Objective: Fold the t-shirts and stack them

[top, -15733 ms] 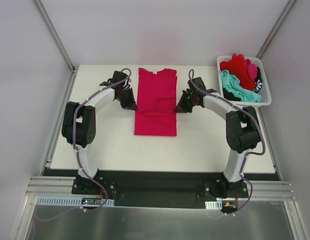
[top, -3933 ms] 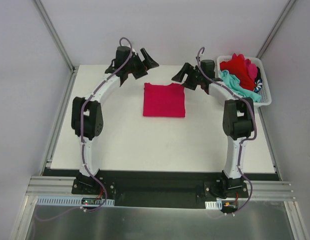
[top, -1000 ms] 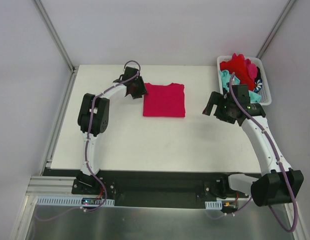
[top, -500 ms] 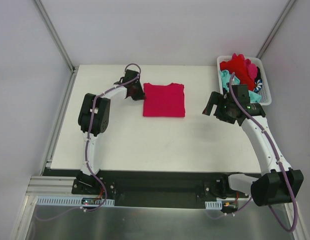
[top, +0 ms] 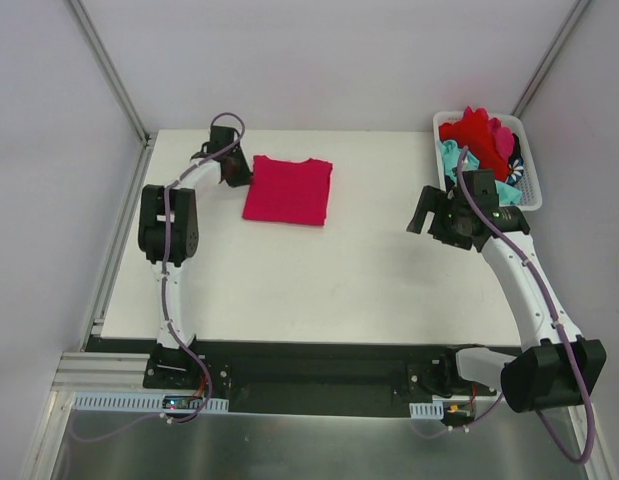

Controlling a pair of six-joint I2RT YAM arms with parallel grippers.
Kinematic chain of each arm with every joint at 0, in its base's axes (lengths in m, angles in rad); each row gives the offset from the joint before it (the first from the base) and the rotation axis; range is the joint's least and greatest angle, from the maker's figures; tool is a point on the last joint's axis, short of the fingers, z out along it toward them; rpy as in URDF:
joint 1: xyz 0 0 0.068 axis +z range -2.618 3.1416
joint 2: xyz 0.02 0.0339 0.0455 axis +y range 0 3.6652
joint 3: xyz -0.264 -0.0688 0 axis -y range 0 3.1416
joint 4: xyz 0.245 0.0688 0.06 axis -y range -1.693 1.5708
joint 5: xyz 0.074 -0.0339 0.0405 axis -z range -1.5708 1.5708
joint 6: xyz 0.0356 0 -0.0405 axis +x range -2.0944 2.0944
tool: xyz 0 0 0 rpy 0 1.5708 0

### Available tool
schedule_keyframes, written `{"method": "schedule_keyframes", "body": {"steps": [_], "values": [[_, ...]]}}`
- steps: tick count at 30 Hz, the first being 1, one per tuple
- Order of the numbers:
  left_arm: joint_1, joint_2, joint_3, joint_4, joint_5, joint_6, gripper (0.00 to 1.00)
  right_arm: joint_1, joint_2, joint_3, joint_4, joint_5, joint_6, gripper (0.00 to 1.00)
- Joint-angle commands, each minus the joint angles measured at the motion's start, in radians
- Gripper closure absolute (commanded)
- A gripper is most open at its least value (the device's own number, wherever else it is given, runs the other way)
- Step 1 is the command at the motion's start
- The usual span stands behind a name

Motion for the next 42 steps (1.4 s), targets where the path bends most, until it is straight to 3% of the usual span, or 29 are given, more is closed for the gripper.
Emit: {"method": "schedule_keyframes", "body": {"steps": [1,9,16,26,37,38,39,40,42], "values": [[0.061,-0.002,0.136,-0.055,-0.019,0.182,1.00,0.006,0.026,0.035,-0.001,0.052,-0.047,0.04],[0.235,0.086,0.325,-0.221,0.012,0.244,1.00,0.004,0.087,0.027,0.039,0.157,0.003,0.04],[0.361,0.187,0.482,-0.261,0.077,0.273,1.00,0.004,0.217,0.105,0.023,0.175,0.040,0.04],[0.452,0.311,0.666,-0.287,-0.066,0.305,1.00,0.104,0.371,0.214,0.019,0.213,0.081,0.04],[0.512,0.361,0.798,-0.236,-0.124,0.319,1.00,0.180,0.464,0.314,-0.007,0.246,0.114,0.04],[0.512,0.361,0.798,-0.232,-0.115,0.318,0.98,0.185,0.467,0.319,-0.009,0.246,0.114,0.04],[0.512,0.356,0.798,-0.229,-0.105,0.318,0.66,0.188,0.469,0.325,-0.009,0.244,0.111,0.04],[0.510,0.348,0.792,-0.232,-0.088,0.313,0.42,0.190,0.468,0.328,-0.006,0.240,0.107,0.04],[0.509,0.303,0.764,-0.230,-0.092,0.307,0.11,0.193,0.460,0.331,0.005,0.227,0.101,0.04]]}}
